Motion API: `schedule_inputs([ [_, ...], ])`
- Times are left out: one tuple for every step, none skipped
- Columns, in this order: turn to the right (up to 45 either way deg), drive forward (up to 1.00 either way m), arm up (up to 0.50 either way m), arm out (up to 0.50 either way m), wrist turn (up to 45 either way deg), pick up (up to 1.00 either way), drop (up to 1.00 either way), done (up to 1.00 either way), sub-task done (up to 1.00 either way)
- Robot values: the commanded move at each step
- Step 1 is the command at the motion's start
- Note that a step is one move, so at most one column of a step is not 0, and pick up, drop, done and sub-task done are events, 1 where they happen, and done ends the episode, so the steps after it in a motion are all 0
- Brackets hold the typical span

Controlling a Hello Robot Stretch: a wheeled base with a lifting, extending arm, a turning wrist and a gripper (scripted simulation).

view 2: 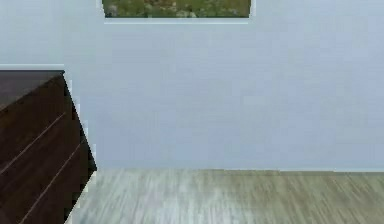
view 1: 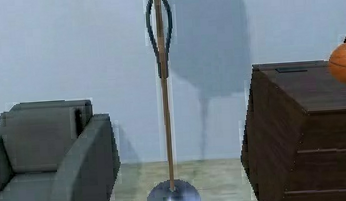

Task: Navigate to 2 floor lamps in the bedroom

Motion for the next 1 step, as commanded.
schedule_inputs([
  [0.0, 0.00, 0.00, 0.00, 0.0, 0.00, 0.00, 1.00, 0.00],
])
